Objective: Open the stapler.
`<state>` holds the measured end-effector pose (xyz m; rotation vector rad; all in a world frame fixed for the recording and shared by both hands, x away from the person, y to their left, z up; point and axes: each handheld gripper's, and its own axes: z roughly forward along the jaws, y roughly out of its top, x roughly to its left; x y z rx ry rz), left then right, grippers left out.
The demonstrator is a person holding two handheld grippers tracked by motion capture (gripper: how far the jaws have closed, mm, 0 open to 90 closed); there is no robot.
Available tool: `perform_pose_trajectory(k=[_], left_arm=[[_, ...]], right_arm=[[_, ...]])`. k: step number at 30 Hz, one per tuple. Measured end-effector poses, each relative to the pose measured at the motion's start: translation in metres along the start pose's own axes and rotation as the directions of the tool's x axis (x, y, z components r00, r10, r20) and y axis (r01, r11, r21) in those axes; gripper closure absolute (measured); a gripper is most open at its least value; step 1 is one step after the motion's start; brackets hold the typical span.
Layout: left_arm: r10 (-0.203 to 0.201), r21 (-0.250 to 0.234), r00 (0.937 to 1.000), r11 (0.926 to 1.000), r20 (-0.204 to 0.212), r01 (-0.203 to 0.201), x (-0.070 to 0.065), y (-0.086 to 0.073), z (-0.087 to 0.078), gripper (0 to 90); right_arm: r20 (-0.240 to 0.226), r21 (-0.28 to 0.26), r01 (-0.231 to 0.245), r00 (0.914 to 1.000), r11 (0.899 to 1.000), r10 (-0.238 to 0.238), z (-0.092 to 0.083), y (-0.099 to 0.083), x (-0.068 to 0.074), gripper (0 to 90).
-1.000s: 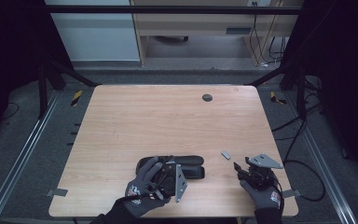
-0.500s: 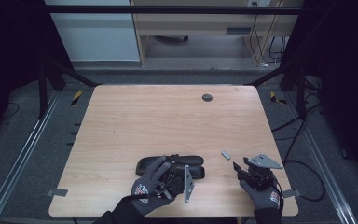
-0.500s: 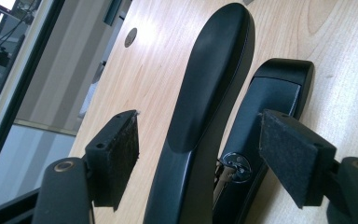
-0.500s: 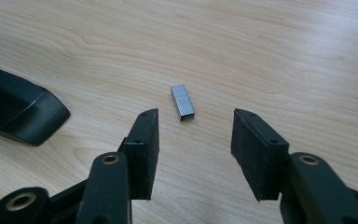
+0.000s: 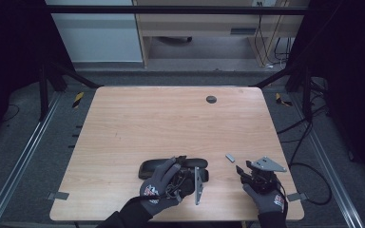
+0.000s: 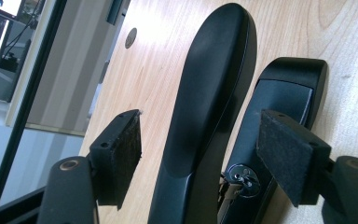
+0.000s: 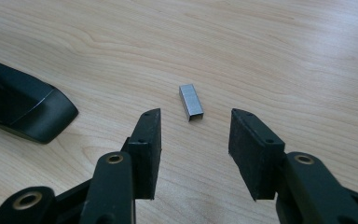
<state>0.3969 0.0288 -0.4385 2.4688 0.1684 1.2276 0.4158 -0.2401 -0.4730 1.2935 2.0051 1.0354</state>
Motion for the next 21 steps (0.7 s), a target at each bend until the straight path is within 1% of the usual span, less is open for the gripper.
perform_pose_trajectory(k=[1,3,5,6,9,12,13,14,16,20,21], left_arm=[[0.007,0.005,1.0,1.0,-0.001,-0.007,-0.001,0.001,0.001,31.0],[0.003,-0.002,1.0,1.0,-0.004,-0.003,-0.001,0.001,0.002,31.2],[0.015,0.007,0.9999,0.9999,-0.008,-0.015,-0.002,0.001,0.004,31.7],[0.011,0.002,0.9999,0.9999,-0.009,-0.011,-0.003,0.002,0.005,32.0],[0.015,0.007,0.9998,0.9999,-0.011,-0.015,-0.003,0.002,0.006,33.2],[0.024,0.011,0.9996,0.9996,-0.012,-0.024,-0.004,0.003,0.007,34.3],[0.017,0.004,0.9998,0.9998,-0.013,-0.017,-0.005,0.003,0.008,34.3],[0.02,0.006,0.9997,0.9998,-0.013,-0.02,-0.005,0.003,0.009,34.7],[0.031,0.015,0.9994,0.9994,-0.016,-0.031,-0.005,0.003,0.01,36.3],[0.034,0.021,0.9993,0.9992,-0.017,-0.033,-0.005,0.003,0.012,37.7],[0.03,0.021,0.9994,0.9993,-0.016,-0.03,-0.005,0.004,0.013,38.1]], right_arm=[[-0.005,0.0,0.001,1.0,1.0,-0.001,0.0,0.0,0.001,55.1],[-0.006,0.0,0.001,1.0,1.0,-0.001,0.0,0.0,0.001,55.3],[-0.01,-0.001,0.002,0.9999,1.0,-0.002,0.001,0.0,0.002,56.1],[-0.015,0.0,0.003,0.9999,1.0,-0.003,0.001,0.0,0.002,56.6],[-0.026,0.003,0.005,0.9996,1.0,-0.005,0.002,0.001,0.004,57.8],[-0.033,0.001,0.012,0.9994,1.0,-0.012,0.002,0.001,0.006,58.5],[-0.033,0.001,0.012,0.9994,1.0,-0.012,0.002,0.001,0.006,58.5],[-0.035,0.002,0.007,0.9993,1.0,-0.007,0.002,0.001,0.007,58.7],[-0.045,0.004,0.014,0.9989,1.0,-0.014,0.003,0.001,0.009,59.5],[-0.053,0.003,0.018,0.9985,1.0,-0.017,0.004,0.002,0.01,60.4],[-0.06,0.004,0.01,0.9982,1.0,-0.01,0.004,0.002,0.011,60.6]])
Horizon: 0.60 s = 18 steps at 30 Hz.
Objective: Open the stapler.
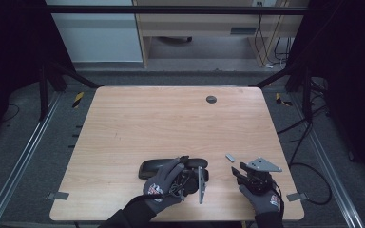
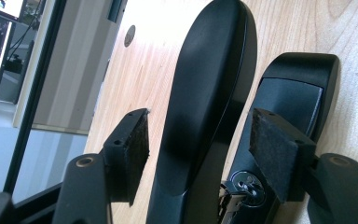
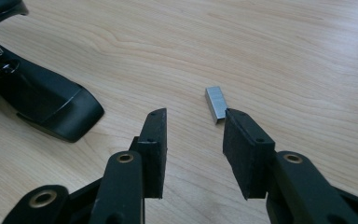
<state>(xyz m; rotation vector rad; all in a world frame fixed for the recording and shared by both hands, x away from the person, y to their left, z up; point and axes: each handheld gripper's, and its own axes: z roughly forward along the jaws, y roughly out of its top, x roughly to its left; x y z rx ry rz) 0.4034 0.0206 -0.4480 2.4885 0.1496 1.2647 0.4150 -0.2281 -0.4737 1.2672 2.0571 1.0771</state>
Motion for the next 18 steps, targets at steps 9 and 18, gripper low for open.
perform_pose_trajectory(k=[9,18], left_arm=[[0.017,0.011,0.9998,0.9998,-0.013,-0.017,-0.001,0.001,0.006,44.3],[0.025,0.009,0.9993,0.9997,-0.028,-0.025,-0.002,0.003,0.008,51.1]], right_arm=[[-0.034,-0.001,0.012,0.9994,1.0,-0.012,0.004,0.003,0.01,64.2],[-0.058,0.004,0.022,0.9981,1.0,-0.021,0.009,0.004,0.016,67.6]])
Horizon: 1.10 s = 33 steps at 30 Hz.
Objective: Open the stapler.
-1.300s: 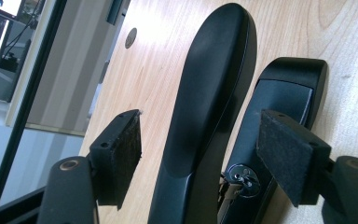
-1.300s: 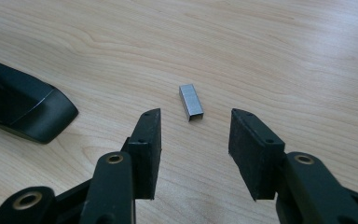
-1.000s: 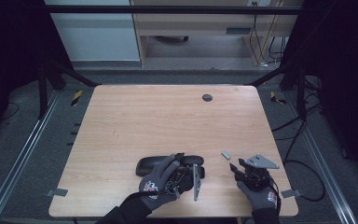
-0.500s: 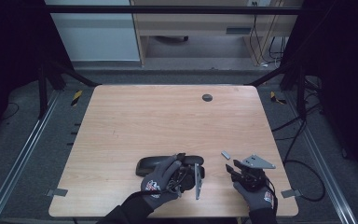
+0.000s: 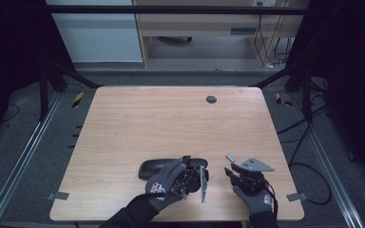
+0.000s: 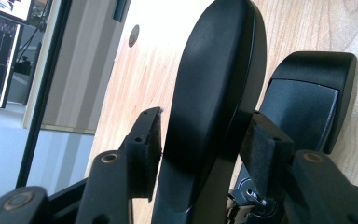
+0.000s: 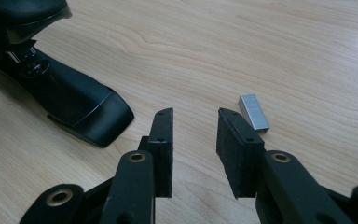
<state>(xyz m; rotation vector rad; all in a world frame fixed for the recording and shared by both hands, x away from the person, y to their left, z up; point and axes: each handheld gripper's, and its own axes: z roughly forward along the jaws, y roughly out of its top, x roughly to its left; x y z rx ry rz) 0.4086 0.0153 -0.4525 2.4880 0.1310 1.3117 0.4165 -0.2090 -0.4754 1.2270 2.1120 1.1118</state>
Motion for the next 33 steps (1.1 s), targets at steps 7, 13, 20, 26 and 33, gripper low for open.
perform_pose_trajectory(k=[7,13,20,26,33], left_arm=[[0.009,0.004,0.9999,1.0,-0.007,-0.009,-0.001,0.001,0.001,53.4],[0.014,0.006,0.9998,0.9999,-0.013,-0.014,-0.002,0.001,0.001,54.3],[0.016,0.007,0.9998,0.9999,-0.014,-0.016,-0.002,0.001,0.001,54.6],[0.017,0.004,0.9998,0.9999,-0.013,-0.017,-0.002,0.001,0.001,54.8],[0.014,0.004,0.9998,0.9999,-0.016,-0.014,-0.002,0.001,0.001,54.8]], right_arm=[[-0.022,-0.001,0.001,0.9998,1.0,-0.001,0.003,0.002,0.005,70.8],[-0.042,-0.008,0.013,0.999,1.0,-0.013,0.006,0.003,0.01,76.2],[-0.07,-0.016,0.009,0.9975,1.0,-0.011,0.009,0.004,0.014,81.2],[-0.105,-0.012,-0.004,0.9945,1.0,0.003,0.013,0.005,0.019,87.4],[-0.128,-0.01,0.002,0.9918,1.0,-0.003,0.017,0.006,0.023,90.0]])
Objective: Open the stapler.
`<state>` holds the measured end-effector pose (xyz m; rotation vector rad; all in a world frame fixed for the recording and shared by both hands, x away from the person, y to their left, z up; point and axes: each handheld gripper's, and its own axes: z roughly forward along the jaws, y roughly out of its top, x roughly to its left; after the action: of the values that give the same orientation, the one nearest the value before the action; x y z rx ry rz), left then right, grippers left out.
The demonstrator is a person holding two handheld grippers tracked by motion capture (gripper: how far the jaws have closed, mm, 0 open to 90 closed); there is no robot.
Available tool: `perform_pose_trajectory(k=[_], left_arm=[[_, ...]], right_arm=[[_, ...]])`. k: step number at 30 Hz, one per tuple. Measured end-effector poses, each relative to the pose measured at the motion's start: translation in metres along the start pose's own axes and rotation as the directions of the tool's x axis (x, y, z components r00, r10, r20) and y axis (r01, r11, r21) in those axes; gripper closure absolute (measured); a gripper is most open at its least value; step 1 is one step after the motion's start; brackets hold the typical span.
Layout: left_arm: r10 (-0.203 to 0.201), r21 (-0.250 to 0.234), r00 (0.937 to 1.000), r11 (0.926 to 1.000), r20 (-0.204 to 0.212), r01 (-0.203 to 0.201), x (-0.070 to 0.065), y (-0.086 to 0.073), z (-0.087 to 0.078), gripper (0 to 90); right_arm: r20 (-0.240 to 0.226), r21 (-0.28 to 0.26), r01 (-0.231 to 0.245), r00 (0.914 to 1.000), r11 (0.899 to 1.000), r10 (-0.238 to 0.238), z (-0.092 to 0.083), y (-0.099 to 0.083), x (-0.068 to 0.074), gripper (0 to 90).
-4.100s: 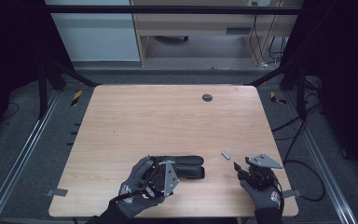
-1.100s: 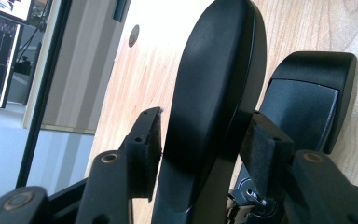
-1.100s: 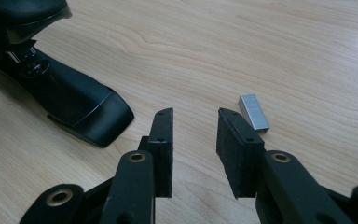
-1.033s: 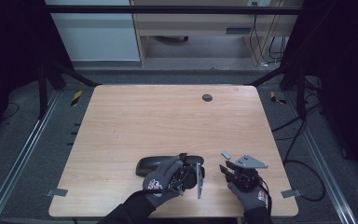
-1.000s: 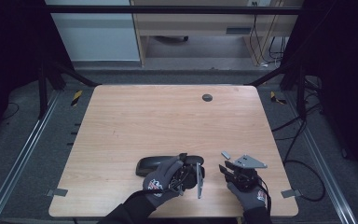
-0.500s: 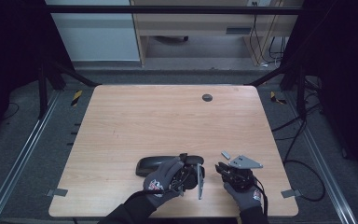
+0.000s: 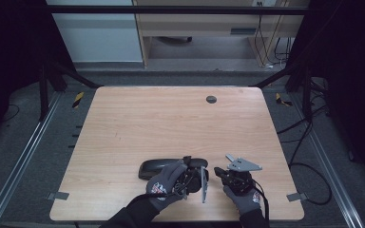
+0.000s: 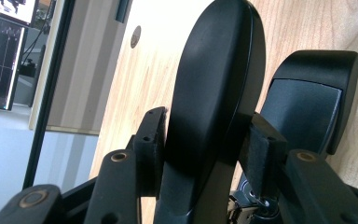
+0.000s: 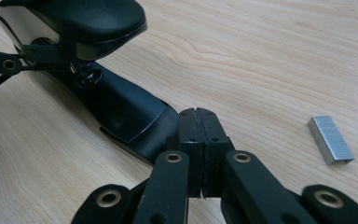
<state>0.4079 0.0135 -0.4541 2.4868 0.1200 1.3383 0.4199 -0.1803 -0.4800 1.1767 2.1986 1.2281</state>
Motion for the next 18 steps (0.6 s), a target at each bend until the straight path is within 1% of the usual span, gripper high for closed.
perform_pose_trajectory(k=[2,4,6,8,10,11,14,17,18], left_arm=[[0.0,0.001,1.0,1.0,-0.002,0.0,0.0,0.0,0.0,54.9],[0.004,0.001,1.0,1.0,-0.003,-0.004,0.0,0.0,0.0,55.0],[0.005,-0.005,1.0,1.0,-0.007,-0.005,-0.001,0.0,0.0,55.1],[0.012,0.003,0.9999,0.9999,-0.01,-0.011,-0.001,0.0,0.0,55.3],[0.012,-0.004,0.9998,0.9999,-0.014,-0.012,-0.002,0.0,0.0,55.4],[0.012,-0.003,0.9998,0.9999,-0.014,-0.012,-0.002,0.0,0.0,55.4],[0.015,0.0,0.9998,0.9999,-0.014,-0.015,-0.002,0.0,0.0,55.5],[0.016,0.0,0.9998,0.9999,-0.015,-0.016,-0.002,0.0,0.0,55.5],[0.015,0.0,0.9998,0.9999,-0.014,-0.015,-0.002,0.0,0.0,55.5]], right_arm=[[-0.016,0.0,-0.009,0.9998,1.0,0.009,0.002,0.001,0.002,90.0],[-0.016,-0.001,-0.006,0.9998,1.0,0.006,0.003,0.001,0.002,90.0],[-0.03,0.0,0.003,0.9995,1.0,-0.003,0.005,0.001,0.003,90.0],[-0.035,0.008,0.001,0.9994,1.0,0.0,0.007,0.0,0.006,90.0],[-0.04,0.015,0.0,0.9992,1.0,0.001,0.009,0.0,0.008,90.0],[-0.047,0.013,0.003,0.9989,1.0,-0.003,0.01,0.0,0.009,90.0],[-0.058,0.011,-0.009,0.9983,1.0,0.01,0.012,0.0,0.012,90.0],[-0.06,0.005,-0.001,0.9982,1.0,0.001,0.014,0.0,0.013,90.0],[-0.065,0.003,-0.008,0.9978,1.0,0.008,0.015,0.0,0.014,90.0]])
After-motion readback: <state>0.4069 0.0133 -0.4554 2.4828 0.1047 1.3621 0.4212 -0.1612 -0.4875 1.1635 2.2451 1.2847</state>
